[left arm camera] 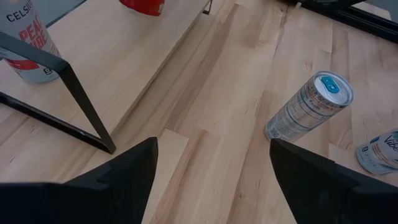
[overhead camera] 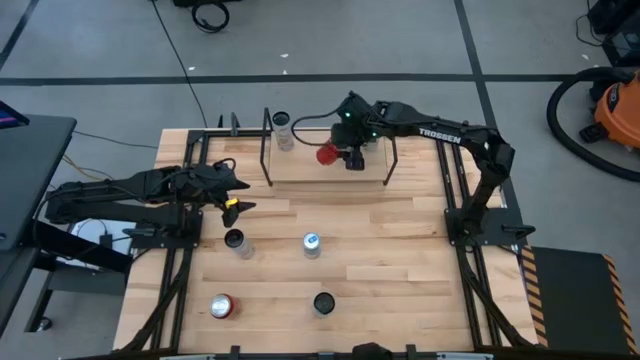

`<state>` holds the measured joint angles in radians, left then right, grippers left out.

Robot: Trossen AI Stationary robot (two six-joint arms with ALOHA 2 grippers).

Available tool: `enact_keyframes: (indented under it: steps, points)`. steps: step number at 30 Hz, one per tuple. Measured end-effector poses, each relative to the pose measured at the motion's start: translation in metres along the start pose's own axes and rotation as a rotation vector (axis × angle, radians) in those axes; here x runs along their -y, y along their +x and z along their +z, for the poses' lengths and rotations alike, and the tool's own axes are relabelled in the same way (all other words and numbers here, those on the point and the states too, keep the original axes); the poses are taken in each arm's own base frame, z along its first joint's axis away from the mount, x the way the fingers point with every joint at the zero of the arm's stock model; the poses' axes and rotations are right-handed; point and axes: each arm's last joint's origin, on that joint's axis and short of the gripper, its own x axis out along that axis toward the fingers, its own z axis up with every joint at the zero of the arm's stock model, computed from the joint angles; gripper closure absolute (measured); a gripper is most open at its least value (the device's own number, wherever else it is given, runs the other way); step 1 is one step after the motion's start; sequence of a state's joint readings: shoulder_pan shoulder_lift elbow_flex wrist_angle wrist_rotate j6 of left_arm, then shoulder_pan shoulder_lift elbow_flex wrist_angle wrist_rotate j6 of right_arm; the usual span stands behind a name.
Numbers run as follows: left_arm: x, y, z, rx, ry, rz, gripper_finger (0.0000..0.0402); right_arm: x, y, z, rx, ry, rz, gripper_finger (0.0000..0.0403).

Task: Place canned beverage on shelf
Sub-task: Put the right red soda can on the shelf

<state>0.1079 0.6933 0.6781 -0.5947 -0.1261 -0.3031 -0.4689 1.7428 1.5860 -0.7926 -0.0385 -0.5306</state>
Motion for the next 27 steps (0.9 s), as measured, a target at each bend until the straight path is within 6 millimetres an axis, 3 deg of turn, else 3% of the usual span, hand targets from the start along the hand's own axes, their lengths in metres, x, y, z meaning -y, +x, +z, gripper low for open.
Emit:
enact_keyframes:
  steps: [6,14,20,27]
  points:
    - [0.0,0.0,0.0,-0.001,0.001,0.0,0.009,0.0,0.005,-0.001,-0.019,-0.048,0.003,0.0106]
    - [0.0,0.0,0.0,0.003,0.0,0.0,0.009,0.0,0.029,-0.006,-0.076,-0.124,0.042,0.0106]
    - [0.0,0.0,0.0,0.004,-0.001,0.001,0.009,0.001,0.031,-0.006,-0.071,-0.152,0.036,0.0105]
    - [0.0,0.0,0.001,0.006,-0.001,0.0,0.009,0.002,0.04,-0.005,-0.048,-0.168,0.066,0.0052]
